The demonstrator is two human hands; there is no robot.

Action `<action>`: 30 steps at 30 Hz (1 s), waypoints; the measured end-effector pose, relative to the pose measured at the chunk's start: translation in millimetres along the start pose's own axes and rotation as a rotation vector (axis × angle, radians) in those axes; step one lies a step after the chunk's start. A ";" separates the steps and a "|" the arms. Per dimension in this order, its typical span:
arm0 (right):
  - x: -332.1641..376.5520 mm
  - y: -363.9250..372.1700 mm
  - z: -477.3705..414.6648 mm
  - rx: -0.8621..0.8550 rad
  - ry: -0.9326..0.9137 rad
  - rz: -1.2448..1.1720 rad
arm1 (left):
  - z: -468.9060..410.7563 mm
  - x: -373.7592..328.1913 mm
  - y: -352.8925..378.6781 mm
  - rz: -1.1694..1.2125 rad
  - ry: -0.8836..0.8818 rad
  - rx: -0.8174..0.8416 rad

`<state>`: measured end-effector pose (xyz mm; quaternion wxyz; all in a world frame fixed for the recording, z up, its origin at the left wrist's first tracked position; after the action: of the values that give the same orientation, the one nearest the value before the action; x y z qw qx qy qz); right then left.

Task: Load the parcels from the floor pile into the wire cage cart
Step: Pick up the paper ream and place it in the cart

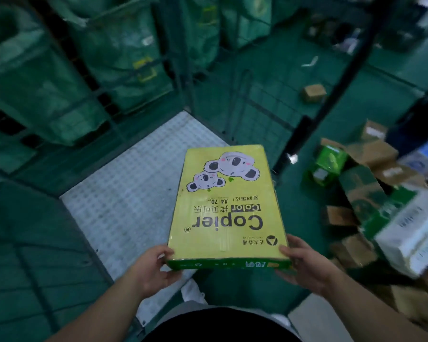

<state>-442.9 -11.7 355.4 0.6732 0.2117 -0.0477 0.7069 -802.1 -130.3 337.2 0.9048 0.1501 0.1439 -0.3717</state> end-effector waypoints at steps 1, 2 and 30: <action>7.7 26.2 -8.1 0.021 -0.008 0.028 | 0.2 -8.6 -18.9 0.064 0.019 -0.008; 14.4 51.2 -17.9 0.042 -0.016 0.052 | 0.7 -16.3 -37.3 0.135 0.038 -0.005; 91.5 412.1 -361.5 0.139 0.398 0.777 | -143.1 -124.0 -229.5 0.419 -0.286 -0.166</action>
<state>-928.8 164.3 150.9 0.3376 0.0824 0.0545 0.9361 -1072.2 -153.8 214.7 0.9824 0.0476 0.0101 -0.1804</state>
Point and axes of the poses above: each hand's wrist, its own z-axis away from the middle knuckle, its own y-axis out of the palm, x = y × z, the point moved 1 cm from there along -z, towards the middle knuckle, and after that the axes turned 6 degrees about y, right-handed, at the moved point
